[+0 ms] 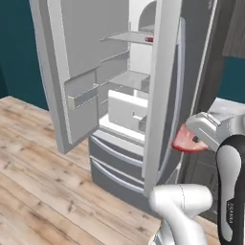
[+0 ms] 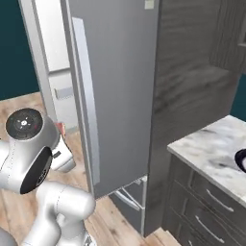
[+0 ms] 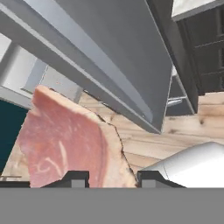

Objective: Place the steak on the counter behind the older steak on the same shelf of the fridge to maintain FIFO order. Close the fridge door when finished.

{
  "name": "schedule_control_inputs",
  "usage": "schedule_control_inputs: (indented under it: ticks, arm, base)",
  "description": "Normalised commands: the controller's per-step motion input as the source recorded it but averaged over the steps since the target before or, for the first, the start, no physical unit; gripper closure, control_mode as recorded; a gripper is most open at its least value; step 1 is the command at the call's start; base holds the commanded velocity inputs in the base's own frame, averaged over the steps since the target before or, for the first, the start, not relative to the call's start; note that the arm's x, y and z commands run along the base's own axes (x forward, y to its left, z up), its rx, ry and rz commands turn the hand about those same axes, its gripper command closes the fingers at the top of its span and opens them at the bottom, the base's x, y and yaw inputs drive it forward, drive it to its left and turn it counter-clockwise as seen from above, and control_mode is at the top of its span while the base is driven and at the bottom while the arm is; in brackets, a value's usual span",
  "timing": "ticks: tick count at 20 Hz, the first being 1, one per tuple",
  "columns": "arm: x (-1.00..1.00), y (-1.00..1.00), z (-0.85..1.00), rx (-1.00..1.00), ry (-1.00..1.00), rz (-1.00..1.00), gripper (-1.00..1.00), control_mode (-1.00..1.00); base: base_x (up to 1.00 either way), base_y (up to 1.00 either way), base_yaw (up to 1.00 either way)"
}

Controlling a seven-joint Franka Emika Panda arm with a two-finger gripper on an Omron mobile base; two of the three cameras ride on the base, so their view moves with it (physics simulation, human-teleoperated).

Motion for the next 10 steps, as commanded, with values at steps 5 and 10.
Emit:
schedule_control_inputs:
  ticks: [5,10]
  arm:
    - [0.0,0.0,0.0,0.0,0.0,0.0,1.0,1.0]
    - [0.0,0.0,0.0,0.0,0.0,0.0,1.0,1.0]
  base:
    - [0.04,0.97,0.35]
    - [0.52,1.0,0.01]
